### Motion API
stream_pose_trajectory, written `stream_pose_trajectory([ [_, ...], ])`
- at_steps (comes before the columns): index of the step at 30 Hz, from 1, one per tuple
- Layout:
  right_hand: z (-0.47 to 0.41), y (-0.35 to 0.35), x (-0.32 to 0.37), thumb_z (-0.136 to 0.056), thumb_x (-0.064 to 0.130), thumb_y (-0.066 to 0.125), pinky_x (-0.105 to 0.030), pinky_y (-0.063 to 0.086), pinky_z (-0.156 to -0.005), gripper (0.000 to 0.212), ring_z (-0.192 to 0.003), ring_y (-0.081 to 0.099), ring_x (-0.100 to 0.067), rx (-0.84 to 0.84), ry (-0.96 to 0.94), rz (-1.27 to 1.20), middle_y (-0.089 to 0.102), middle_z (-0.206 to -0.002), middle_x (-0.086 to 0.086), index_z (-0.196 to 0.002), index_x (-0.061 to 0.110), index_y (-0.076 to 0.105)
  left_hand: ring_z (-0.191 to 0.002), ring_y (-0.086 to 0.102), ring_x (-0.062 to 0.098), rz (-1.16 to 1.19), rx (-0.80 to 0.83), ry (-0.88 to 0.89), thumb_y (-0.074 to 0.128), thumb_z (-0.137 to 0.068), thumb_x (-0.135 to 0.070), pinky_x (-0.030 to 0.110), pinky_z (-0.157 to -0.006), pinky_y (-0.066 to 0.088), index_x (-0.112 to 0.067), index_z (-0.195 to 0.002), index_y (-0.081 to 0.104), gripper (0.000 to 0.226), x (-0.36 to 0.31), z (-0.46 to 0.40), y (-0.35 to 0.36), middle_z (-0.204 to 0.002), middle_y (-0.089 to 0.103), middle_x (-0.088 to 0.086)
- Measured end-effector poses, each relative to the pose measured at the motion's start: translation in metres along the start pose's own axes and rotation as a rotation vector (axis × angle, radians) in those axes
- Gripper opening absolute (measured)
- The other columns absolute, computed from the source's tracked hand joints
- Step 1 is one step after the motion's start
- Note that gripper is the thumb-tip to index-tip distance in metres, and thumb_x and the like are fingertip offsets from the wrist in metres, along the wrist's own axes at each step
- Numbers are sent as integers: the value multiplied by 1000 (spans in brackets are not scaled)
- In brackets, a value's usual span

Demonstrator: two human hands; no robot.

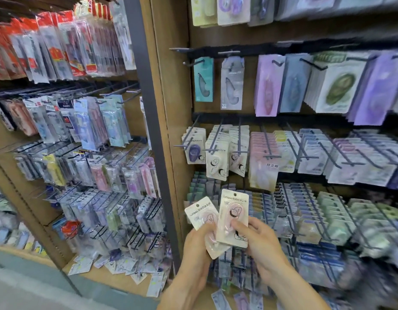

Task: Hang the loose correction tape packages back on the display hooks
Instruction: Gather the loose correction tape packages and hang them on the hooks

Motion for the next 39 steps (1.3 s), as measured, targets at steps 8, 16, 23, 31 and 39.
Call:
stream_pose_trajectory([
  [8, -31, -13, 54, -96, 16, 70, -29, 56, -75, 19, -95, 75, -14, -120, -166, -1, 79, -107, 3, -115, 21, 69, -96, 76, 20, -78, -126, 102, 65, -102, -10, 44, -86, 60, -27, -106, 73, 20, -12, -7, -7, -93, 82, -9],
  [16, -48, -3, 71, -96, 19, 72, -52, 57, -99, 17, -102, 74, -19, -101, -209, 53, 79, -107, 4, -112, 24, 70, -105, 76, 30, -134, -96, 122, 66, -98, -8, 52, -100, 56, -18, -113, 77, 20, -17, 0, -9, -107, 81, 3],
  [23, -52, 1, 74, -96, 19, 71, -47, 57, -98, 17, -102, 74, -19, -111, -196, 34, 78, -108, 3, -113, 22, 69, -101, 77, 30, -137, -82, 131, 65, -99, -8, 52, -100, 55, -14, -112, 77, 18, -20, 2, -10, -105, 82, 5],
  [31, -95, 4, 61, -93, 18, 75, -39, 58, -90, 9, -97, 70, -24, -282, 12, -159, 74, -107, -8, -92, 16, 67, -103, 77, 29, -116, -47, 124, 66, -98, -8, 50, -94, 59, -13, -113, 77, 19, -23, 3, -6, -107, 81, 7],
  [39, -123, 19, 58, -88, 18, 81, -32, 53, -90, 59, -96, 62, -24, -365, 152, -389, 62, -124, -8, -136, 2, 53, -91, 76, 27, -157, -43, 137, 63, -97, -2, 53, -88, 62, -13, -107, 76, 20, -25, 5, -17, -102, 81, 7],
])
Point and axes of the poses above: each hand's wrist, its own z-axis away from the middle knuckle, its own y-axis out of the palm, x = y × z, the point moved 10 cm from there along -z, towards the middle knuckle
